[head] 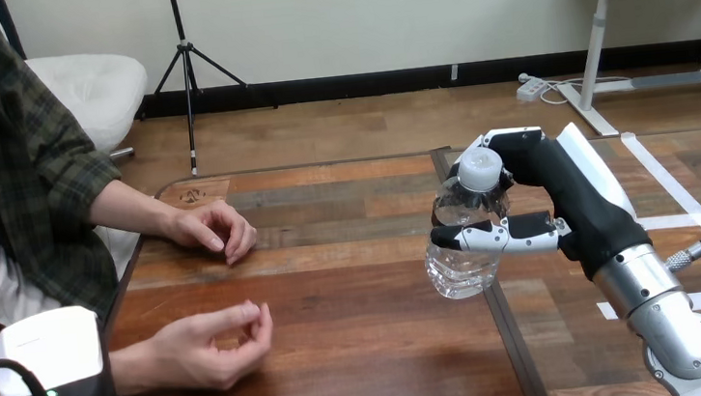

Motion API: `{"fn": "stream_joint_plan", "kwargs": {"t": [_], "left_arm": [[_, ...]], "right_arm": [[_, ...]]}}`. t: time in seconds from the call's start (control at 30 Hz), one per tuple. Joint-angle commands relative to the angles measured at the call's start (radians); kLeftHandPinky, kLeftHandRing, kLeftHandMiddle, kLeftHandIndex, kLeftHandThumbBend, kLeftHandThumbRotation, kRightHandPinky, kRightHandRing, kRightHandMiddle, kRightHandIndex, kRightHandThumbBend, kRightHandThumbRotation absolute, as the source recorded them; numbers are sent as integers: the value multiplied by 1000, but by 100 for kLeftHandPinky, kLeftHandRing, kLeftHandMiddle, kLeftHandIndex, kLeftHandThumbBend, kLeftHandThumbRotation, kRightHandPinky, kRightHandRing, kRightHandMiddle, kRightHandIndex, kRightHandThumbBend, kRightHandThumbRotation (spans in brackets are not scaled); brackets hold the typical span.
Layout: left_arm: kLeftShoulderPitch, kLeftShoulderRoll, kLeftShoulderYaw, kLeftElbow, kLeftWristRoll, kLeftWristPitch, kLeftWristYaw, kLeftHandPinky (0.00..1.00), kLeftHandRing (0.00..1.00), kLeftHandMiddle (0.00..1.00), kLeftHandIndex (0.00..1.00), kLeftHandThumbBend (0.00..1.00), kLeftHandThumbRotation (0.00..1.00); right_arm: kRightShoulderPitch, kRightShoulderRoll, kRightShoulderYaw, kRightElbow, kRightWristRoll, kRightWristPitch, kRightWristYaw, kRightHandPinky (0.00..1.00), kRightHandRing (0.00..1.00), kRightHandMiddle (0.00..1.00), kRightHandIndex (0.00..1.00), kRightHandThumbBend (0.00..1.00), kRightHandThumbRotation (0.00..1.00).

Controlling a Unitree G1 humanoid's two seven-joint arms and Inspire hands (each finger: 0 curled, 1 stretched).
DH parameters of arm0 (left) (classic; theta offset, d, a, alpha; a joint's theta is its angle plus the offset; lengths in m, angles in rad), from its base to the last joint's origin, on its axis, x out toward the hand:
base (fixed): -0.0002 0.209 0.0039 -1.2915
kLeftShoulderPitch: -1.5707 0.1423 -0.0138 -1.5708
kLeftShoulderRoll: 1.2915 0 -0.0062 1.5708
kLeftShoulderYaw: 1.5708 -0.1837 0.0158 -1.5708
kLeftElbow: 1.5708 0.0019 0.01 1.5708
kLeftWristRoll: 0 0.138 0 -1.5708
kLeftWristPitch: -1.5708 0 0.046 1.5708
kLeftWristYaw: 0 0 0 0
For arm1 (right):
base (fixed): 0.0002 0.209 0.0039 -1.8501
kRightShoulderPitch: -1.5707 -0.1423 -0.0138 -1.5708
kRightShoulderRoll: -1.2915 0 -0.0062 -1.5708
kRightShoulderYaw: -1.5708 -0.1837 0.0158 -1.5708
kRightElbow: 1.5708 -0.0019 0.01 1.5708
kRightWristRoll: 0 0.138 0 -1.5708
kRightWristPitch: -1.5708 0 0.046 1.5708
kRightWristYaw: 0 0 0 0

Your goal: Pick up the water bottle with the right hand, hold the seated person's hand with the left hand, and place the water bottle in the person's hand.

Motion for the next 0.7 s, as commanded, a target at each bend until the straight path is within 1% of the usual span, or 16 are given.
{"fn": "stream_joint_plan", "kwargs": {"t": [0.0,0.23,0.37,0.5,0.63,0.67], "left_arm": [[-36,-2,-14,91,-50,-19,13,69,72,74,74,84,0],[-58,11,-25,132,-96,-56,38,64,68,72,72,84,0],[-58,20,-30,145,-121,-99,72,62,66,70,71,84,0],[-64,23,-40,163,-133,-121,94,60,64,69,70,83,0],[-69,24,-48,162,-147,-131,88,59,64,68,69,82,0],[-71,23,-50,168,-152,-140,94,59,63,68,69,81,0]], "right_arm": [[-52,-12,-27,-47,28,-26,-6,38,42,46,42,68,0],[-53,-6,-24,-41,40,-33,0,38,42,46,42,68,0],[-52,-7,-22,-42,36,-33,-5,38,42,46,42,67,0],[-51,-9,-21,-47,28,-29,-10,38,43,46,42,67,0],[-49,-12,-22,-56,22,-23,-12,39,43,46,42,67,0],[-49,-13,-22,-56,24,-23,-10,39,43,46,42,67,0]]}}
